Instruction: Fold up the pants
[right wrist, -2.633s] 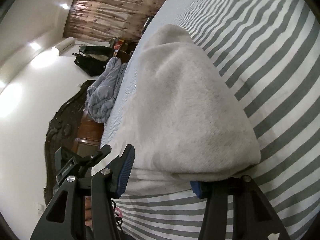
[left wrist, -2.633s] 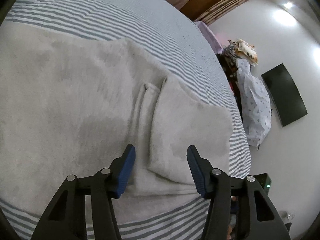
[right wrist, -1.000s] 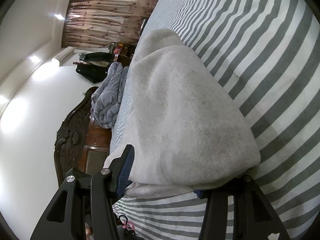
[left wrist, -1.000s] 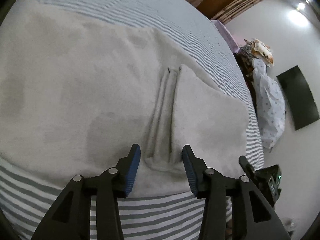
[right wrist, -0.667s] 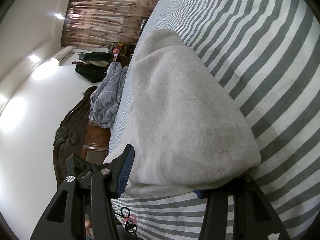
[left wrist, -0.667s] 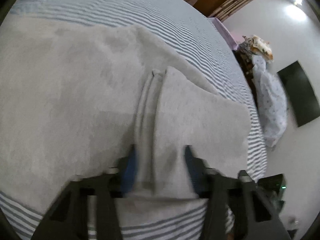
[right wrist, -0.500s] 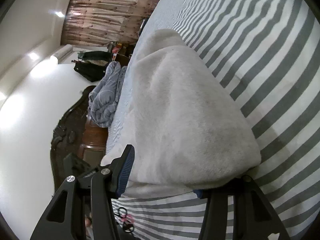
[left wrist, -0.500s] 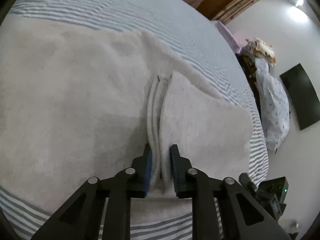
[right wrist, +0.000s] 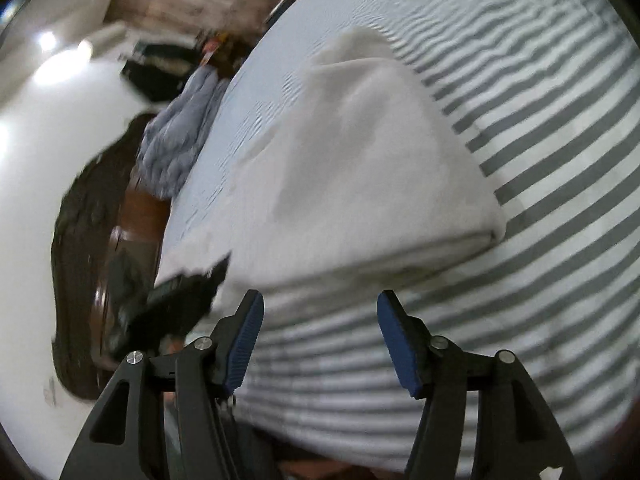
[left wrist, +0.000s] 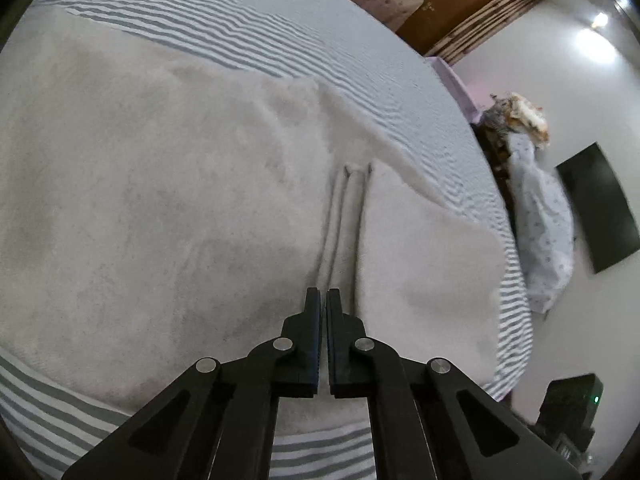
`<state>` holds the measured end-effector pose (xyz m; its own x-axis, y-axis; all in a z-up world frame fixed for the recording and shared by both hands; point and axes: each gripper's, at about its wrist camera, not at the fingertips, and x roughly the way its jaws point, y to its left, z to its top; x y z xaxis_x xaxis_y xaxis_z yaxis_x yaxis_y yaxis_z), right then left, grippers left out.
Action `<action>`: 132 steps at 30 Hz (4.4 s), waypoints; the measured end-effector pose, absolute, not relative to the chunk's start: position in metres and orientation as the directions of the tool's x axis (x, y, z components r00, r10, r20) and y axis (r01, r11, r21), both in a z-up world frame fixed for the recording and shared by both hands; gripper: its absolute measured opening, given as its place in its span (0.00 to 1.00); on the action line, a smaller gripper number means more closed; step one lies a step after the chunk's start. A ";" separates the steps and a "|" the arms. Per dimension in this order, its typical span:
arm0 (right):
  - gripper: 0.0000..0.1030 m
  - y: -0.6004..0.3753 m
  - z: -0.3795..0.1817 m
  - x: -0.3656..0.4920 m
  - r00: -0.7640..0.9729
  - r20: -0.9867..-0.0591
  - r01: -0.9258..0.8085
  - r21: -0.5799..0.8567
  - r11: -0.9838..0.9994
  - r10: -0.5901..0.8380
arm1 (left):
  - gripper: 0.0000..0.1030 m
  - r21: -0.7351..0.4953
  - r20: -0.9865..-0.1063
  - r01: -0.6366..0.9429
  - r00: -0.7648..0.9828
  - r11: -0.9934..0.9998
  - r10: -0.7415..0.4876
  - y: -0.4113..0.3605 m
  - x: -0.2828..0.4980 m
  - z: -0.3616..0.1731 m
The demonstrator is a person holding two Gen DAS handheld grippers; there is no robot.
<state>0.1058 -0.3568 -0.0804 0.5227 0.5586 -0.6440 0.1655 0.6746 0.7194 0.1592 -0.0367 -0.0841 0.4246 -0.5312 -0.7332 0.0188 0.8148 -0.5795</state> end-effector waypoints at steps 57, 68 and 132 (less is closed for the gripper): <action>0.43 -0.381 -0.052 0.144 0.494 -0.852 0.181 0.296 0.938 0.174 | 0.59 -0.498 -0.718 0.084 0.518 0.863 -0.465 0.009 0.112 -0.037; 0.55 -0.278 -0.013 0.152 0.548 -0.822 -0.010 0.180 0.984 0.156 | 0.63 -0.678 -0.660 -0.325 0.664 0.660 -0.352 0.205 0.070 -0.060; 0.78 -0.447 -0.020 0.084 0.634 -0.755 0.285 0.430 0.857 0.167 | 0.29 -0.258 -0.666 0.186 0.677 0.948 -0.314 -0.198 0.181 0.047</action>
